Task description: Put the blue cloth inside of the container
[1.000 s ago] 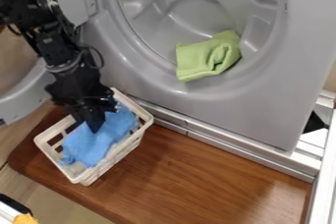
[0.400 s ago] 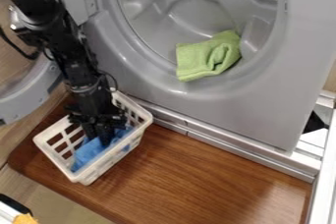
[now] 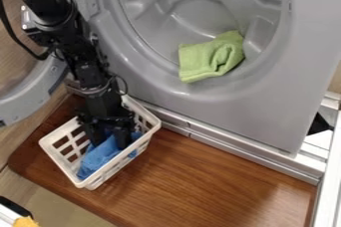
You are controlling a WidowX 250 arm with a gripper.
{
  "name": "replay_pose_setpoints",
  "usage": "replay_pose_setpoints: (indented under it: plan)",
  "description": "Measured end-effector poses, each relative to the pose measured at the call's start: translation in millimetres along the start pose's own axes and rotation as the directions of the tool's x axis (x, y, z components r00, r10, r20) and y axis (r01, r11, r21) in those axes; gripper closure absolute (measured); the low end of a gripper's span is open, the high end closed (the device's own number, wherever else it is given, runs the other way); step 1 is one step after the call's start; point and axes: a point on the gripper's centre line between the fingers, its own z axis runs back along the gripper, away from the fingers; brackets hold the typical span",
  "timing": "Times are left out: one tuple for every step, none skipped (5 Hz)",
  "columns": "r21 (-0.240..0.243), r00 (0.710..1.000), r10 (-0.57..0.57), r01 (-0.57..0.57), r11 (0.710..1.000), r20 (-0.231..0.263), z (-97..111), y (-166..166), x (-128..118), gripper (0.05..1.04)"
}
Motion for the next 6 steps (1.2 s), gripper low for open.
replay_pose_setpoints:
  plan:
    - [0.007, 1.0, -0.008, 0.008, 1.0, 0.009, 6, -9, -1, 0.074]
    - [0.021, 0.999, -0.027, 0.026, 0.999, 0.027, 19, -21, -2, 0.078]
    - [0.035, 0.998, -0.032, 0.03, 0.999, 0.046, 35, -31, -6, 0.083]
    - [0.037, 0.995, -0.067, 0.065, 0.997, 0.074, 54, -48, -8, 0.083]
    - [0.028, 0.99, -0.119, 0.117, 0.993, 0.078, 66, -72, -11, 0.083]
    - [0.03, 0.991, -0.112, 0.11, 0.994, 0.077, 66, -71, -11, 0.083]
